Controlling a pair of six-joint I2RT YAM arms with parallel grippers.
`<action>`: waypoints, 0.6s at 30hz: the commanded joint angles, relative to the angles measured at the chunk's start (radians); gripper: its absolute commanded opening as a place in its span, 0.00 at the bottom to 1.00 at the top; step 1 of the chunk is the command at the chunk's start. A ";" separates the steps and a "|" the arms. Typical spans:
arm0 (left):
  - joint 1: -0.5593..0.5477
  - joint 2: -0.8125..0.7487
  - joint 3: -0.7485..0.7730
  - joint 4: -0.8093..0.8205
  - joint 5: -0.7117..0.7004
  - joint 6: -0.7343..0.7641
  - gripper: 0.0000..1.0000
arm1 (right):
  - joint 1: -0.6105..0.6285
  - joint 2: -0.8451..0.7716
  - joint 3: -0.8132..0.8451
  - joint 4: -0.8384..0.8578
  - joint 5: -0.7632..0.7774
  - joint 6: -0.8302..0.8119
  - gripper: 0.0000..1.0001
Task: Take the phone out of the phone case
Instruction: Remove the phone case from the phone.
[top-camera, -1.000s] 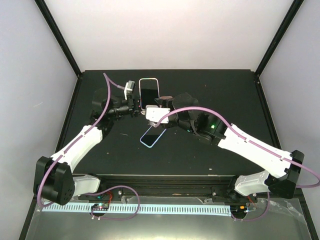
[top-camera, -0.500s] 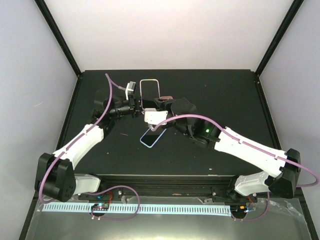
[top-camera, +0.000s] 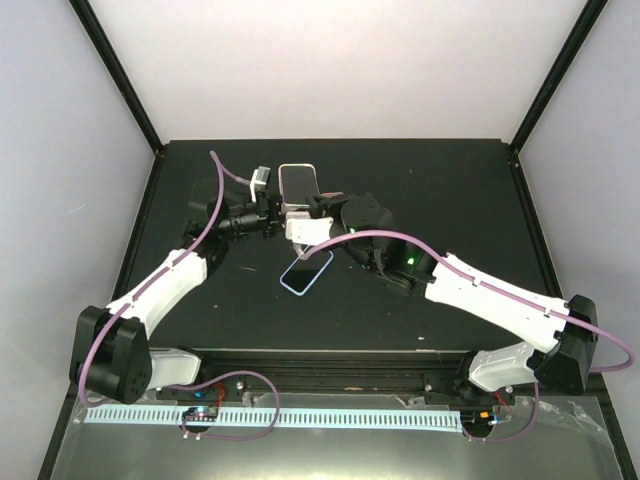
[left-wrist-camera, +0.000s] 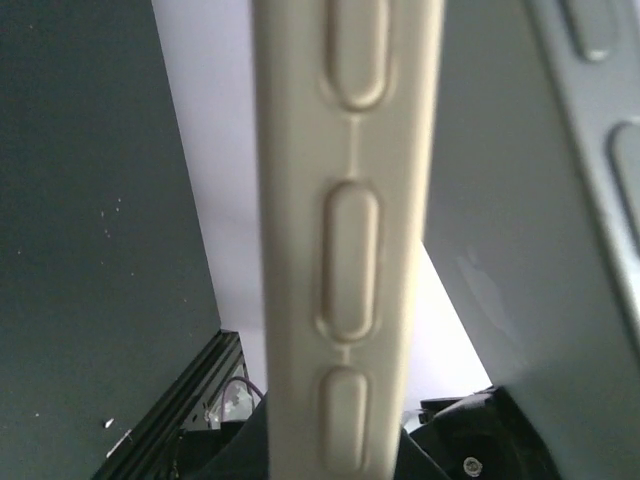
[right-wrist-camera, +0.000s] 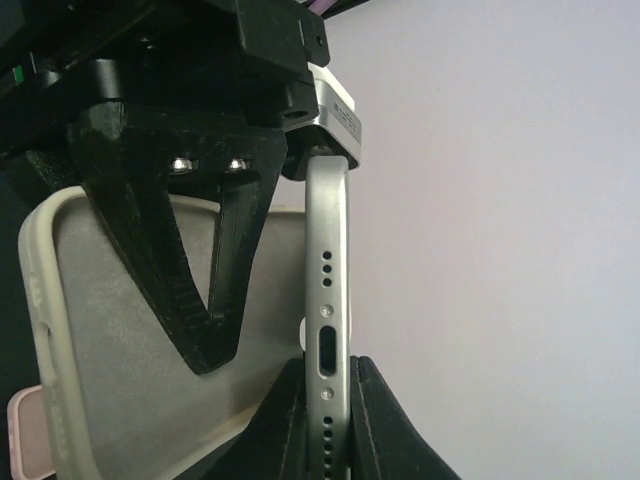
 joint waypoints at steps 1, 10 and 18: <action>0.000 -0.025 0.025 0.043 0.009 0.071 0.01 | 0.001 -0.009 0.050 -0.039 0.010 0.044 0.01; 0.016 -0.025 0.020 -0.020 -0.011 0.129 0.02 | 0.001 -0.024 0.149 -0.119 0.011 0.091 0.01; 0.029 -0.025 0.018 -0.079 -0.021 0.180 0.02 | 0.000 -0.024 0.264 -0.263 -0.035 0.140 0.01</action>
